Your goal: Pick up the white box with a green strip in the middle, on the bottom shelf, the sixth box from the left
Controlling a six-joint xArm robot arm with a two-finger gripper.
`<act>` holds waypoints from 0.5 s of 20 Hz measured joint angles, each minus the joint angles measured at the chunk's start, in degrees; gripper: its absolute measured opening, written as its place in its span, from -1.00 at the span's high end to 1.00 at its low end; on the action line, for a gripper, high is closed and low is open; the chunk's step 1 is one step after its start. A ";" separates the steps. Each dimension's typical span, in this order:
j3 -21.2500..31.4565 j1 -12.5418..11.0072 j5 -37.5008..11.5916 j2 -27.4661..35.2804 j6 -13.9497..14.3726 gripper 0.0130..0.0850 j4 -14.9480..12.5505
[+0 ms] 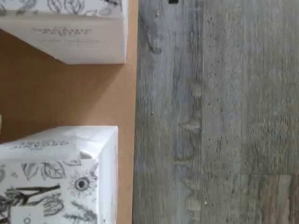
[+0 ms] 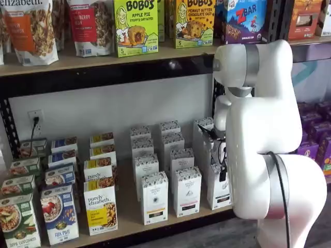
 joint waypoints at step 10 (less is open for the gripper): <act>-1.15 0.73 -2.18 2.19 1.42 -1.00 -0.81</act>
